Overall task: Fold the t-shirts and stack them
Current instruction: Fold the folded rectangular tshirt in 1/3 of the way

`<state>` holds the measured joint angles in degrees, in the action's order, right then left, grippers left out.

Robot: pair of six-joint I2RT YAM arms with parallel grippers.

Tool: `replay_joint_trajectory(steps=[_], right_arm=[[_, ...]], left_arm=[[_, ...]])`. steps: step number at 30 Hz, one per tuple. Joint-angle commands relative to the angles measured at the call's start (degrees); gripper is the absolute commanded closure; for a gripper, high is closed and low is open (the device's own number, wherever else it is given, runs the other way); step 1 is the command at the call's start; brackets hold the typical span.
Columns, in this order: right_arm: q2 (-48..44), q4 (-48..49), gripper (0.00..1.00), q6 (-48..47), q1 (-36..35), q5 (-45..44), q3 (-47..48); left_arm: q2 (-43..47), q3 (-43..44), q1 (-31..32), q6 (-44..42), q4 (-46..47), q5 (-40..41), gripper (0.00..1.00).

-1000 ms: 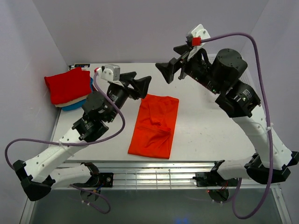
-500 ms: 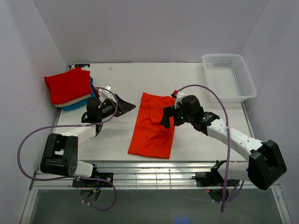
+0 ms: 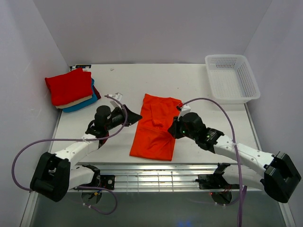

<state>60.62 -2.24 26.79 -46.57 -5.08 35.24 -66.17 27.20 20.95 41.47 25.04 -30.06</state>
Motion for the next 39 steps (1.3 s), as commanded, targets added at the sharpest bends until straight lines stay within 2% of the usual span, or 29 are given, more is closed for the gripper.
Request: replay_joint_trajectory(steps=[1,2,3,11,18,27,39], right_arm=[[2.7,5.5,0.92,3.2,-3.8,-3.9,-2.9],[3.3,6.2,0.92,4.1,-4.2,-4.0,-3.2],[4.2,6.9,0.92,4.5,-4.5,-4.0,-3.5],[9.6,10.4,0.92,5.6,-5.0,-4.1,-4.1],[15.3,10.7,0.92,5.0,-5.0,-6.1,-2.3],[17.7,10.4,0.92,4.1,-5.0,-8.9,-0.8],[19.7,10.0,0.92,3.3,-4.1,-11.3,1.0]], left_arm=[[-2.1,2.6,6.9,-7.5,-13.3,14.6,0.91],[-2.6,2.5,7.5,-7.8,-13.5,17.2,0.98],[-3.3,2.2,7.8,-7.8,-14.0,17.9,1.00],[-7.1,1.6,8.0,-8.4,-12.8,17.8,1.00],[-12.0,1.3,8.8,-7.4,-6.9,15.6,1.00],[-12.0,1.5,10.7,-6.9,-3.2,16.2,1.00],[-22.6,0.4,10.8,-5.8,4.0,14.4,1.00]])
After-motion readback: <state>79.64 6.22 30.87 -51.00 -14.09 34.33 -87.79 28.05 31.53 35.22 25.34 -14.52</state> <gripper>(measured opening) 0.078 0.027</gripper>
